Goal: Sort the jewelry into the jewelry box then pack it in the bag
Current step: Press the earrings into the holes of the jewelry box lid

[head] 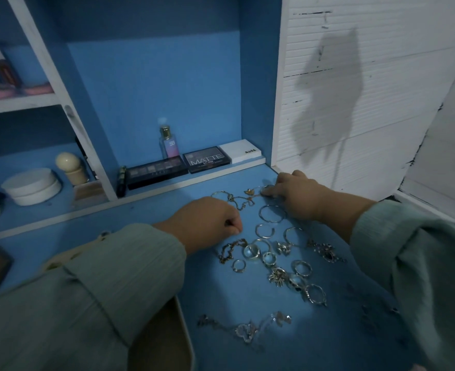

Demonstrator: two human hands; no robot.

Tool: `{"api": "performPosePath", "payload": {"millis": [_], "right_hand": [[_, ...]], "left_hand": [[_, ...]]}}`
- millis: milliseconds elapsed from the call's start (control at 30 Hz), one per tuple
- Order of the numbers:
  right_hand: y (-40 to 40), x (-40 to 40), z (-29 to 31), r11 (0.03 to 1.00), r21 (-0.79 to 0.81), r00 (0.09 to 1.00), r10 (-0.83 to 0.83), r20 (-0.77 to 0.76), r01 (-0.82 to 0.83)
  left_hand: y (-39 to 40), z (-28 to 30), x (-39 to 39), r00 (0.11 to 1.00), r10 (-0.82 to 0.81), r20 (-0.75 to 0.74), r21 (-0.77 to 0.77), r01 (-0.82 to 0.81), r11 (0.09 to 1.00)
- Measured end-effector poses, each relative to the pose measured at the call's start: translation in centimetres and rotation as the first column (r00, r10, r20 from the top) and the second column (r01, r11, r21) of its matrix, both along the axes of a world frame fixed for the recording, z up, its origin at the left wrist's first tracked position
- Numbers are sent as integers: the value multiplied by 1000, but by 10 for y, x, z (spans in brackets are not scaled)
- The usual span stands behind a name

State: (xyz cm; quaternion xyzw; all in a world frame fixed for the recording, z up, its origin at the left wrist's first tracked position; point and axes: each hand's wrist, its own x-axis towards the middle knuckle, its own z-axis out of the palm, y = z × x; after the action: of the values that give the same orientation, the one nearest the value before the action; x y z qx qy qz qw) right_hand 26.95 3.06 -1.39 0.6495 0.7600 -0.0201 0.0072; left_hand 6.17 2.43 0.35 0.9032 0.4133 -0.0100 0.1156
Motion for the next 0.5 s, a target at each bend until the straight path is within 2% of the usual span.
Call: {"api": "performPosePath", "payload": {"millis": [300,500], "right_hand": [[4,-1,3,997,46,964,-41,-262,55],[-5,1,4,998,51,984,-38,-175,48]], "left_hand": [[2,-4,-4,999,-11,37,3,11,1000],[1,-4,-4,999,-3,50,-21,4,1000]]}}
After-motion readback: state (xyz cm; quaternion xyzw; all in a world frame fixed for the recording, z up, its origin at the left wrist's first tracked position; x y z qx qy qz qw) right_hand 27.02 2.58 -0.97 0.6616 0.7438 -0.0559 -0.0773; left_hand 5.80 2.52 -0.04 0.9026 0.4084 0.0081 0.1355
